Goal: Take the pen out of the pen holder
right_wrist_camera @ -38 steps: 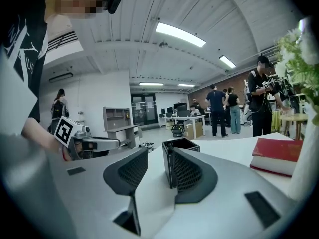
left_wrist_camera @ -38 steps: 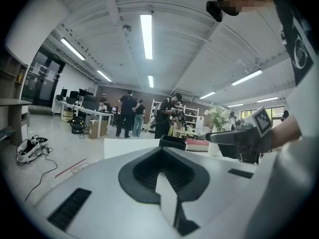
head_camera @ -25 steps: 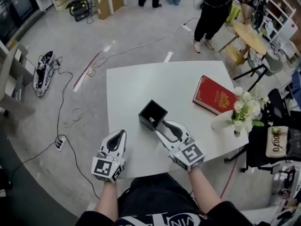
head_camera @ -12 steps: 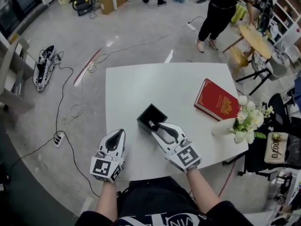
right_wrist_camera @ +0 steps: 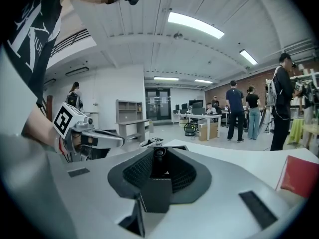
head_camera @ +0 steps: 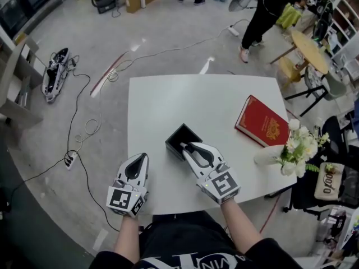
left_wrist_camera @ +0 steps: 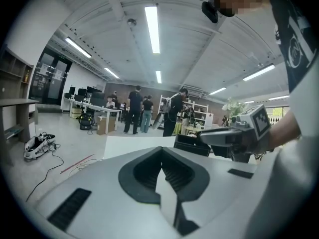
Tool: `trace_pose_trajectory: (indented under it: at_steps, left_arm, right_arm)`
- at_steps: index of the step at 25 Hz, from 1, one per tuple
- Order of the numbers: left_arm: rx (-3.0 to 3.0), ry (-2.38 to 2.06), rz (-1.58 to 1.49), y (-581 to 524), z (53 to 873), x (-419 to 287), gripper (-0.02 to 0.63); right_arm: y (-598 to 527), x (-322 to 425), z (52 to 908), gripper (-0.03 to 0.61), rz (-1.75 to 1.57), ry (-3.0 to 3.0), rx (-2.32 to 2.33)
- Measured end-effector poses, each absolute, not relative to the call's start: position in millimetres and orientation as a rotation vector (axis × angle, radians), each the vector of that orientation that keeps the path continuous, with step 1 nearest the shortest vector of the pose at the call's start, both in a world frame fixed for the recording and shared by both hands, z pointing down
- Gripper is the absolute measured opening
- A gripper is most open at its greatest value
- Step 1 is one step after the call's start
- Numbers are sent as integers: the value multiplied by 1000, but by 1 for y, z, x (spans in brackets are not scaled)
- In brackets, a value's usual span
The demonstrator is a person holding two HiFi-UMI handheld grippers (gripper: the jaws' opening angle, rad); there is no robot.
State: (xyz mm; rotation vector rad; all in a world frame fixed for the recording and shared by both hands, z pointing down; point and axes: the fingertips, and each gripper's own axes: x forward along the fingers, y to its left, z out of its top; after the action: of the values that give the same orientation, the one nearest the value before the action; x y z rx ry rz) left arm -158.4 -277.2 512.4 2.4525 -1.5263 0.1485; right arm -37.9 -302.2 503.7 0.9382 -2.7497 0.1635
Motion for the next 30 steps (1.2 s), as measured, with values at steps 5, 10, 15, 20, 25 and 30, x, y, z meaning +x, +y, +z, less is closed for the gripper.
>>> trace_pose_trajectory:
  at_steps: [5,10,15,20,25,30]
  left_arm:
    - [2440,-1544,142,-273,510,-163,-2]
    - [2440,-1550,133,-269,508,-164,-2]
    - [2458,-1547,123,-266,500,-163,-2]
    - [2477,-1543,98,-267,492,-161,-2]
    - [2492,-1540,74,-269,486,-158,-2]
    - [2506,-1533,65,-271,480,-155,-2]
  right_arm:
    - [-306,-35,492,77,204,-2780,979]
    - [-308,-27,475,77,140,-2798,1054]
    - [-307,-20,451,77,81,-2814,1108]
    - [-305,-15,429,78,31,-2833,1147]
    - [-302,-9,414,78,19,-2839,1182]
    - [-298,-3,398,78,19,-2862,1223]
